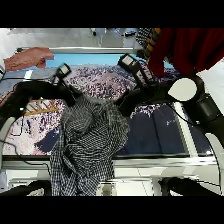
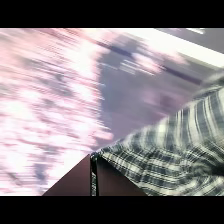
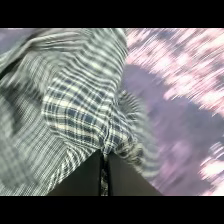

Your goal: Fold the clothes and pants, and hang the long-sleeved shirts on hangers.

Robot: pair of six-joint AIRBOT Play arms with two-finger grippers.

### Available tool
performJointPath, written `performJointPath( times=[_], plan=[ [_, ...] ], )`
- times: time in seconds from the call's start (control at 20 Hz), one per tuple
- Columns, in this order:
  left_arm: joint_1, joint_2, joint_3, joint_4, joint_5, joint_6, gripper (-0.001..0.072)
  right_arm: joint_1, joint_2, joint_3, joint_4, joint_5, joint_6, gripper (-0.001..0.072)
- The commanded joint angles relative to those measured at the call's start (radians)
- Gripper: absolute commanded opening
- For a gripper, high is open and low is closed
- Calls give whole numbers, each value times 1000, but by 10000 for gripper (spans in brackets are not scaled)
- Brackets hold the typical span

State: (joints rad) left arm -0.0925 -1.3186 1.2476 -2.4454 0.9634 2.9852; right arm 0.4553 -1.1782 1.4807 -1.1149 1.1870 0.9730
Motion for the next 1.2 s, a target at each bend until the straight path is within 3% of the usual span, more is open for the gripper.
performJointPath(
  times=[0.0,0.25,0.5,0.65,0.75,0.95,1.0,1.15],
  plan=[
    [69,132,32,14,-174,0,48,0,6,60,-47,-226,1,47],
    [101,219,317,38,-305,0,48,0,6,281,-94,-565,-18,46],
    [99,218,684,90,-326,0,48,0,6,563,-94,-581,-51,46],
    [99,229,756,94,-244,-2,48,0,32,629,-92,-497,-50,46],
    [99,232,755,164,-130,-87,49,0,57,592,-93,-362,-45,47],
    [99,204,682,474,95,-394,49,0,58,471,-98,-108,23,46],
    [99,203,628,497,127,-440,49,0,52,426,-97,-83,39,46],
    [92,203,425,474,120,-457,49,0,29,298,-113,-87,48,46]
  ],
)
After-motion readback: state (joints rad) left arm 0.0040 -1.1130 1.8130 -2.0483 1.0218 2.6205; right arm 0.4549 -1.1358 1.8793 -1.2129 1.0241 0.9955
